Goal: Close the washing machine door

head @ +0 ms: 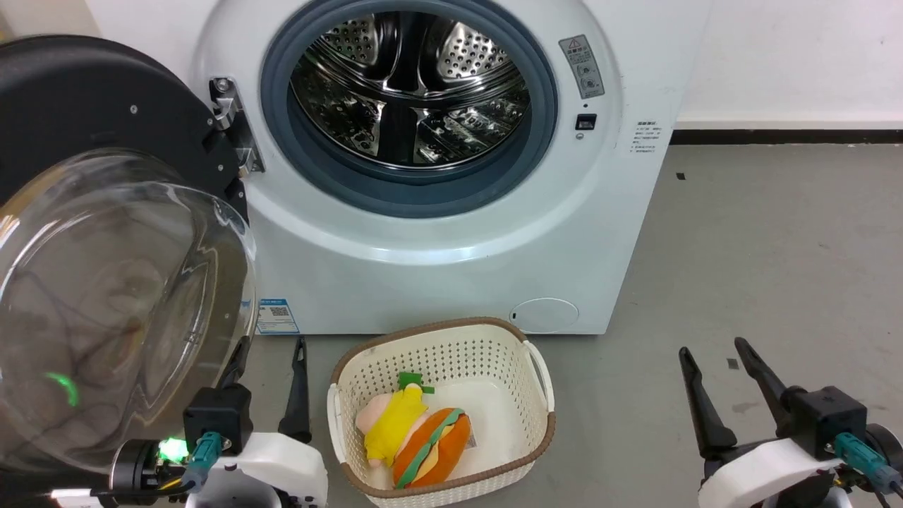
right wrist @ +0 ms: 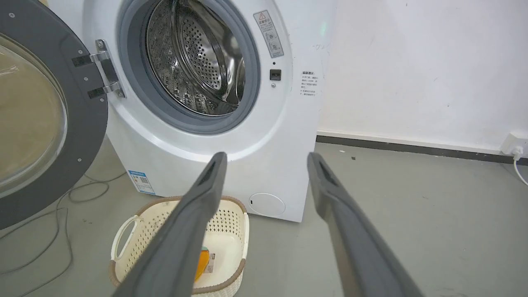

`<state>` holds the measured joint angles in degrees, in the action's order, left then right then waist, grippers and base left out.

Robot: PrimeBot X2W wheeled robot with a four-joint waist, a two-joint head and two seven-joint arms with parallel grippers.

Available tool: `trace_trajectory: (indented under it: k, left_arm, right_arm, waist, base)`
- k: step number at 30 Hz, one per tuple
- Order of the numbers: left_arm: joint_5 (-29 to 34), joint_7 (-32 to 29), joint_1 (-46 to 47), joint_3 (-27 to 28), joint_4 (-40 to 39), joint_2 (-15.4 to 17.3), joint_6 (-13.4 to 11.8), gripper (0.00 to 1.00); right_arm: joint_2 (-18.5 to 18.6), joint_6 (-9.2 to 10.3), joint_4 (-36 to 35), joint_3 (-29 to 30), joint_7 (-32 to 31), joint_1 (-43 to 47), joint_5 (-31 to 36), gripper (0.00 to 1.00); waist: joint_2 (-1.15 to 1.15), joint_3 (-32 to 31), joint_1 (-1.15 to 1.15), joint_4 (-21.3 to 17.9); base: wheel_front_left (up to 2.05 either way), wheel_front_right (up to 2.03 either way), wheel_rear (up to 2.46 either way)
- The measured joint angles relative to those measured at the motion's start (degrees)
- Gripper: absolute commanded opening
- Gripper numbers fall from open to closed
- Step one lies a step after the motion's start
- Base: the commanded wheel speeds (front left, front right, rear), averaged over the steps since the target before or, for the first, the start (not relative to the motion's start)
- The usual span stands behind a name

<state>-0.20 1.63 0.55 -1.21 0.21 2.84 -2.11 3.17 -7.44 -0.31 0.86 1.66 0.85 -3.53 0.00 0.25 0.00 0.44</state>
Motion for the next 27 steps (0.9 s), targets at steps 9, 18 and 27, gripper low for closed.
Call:
trace_trajectory:
  k: [9, 18, 27]
  left_arm:
    - [0.0, 1.0, 0.2, -0.5, -1.7, 0.0, -0.8, 0.00]
    - [-1.6, 2.0, 1.1, 0.1, -5.6, 0.0, -1.0, 0.00]
    - [-3.6, 3.1, 4.0, 4.3, -9.7, 0.1, 0.9, 0.00]
  right_arm:
    - [0.0, 0.00, -0.4, 0.6, 1.0, 0.1, -1.8, 1.00]
    - [0.0, 0.00, -0.8, 0.9, 2.0, 0.1, -3.4, 1.00]
    - [0.0, 0.00, -1.3, 1.0, 3.1, 0.1, -4.7, 1.00]
  waist:
    - [0.00, 0.2, 0.00, 1.5]
    - [0.00, 0.3, 0.00, 4.1]
    - [0.00, 0.8, 0.00, 7.0]
  base:
    - [0.00, 0.00, 0.00]
    - [0.00, 0.00, 0.00]
    - [0.00, 0.00, 0.00]
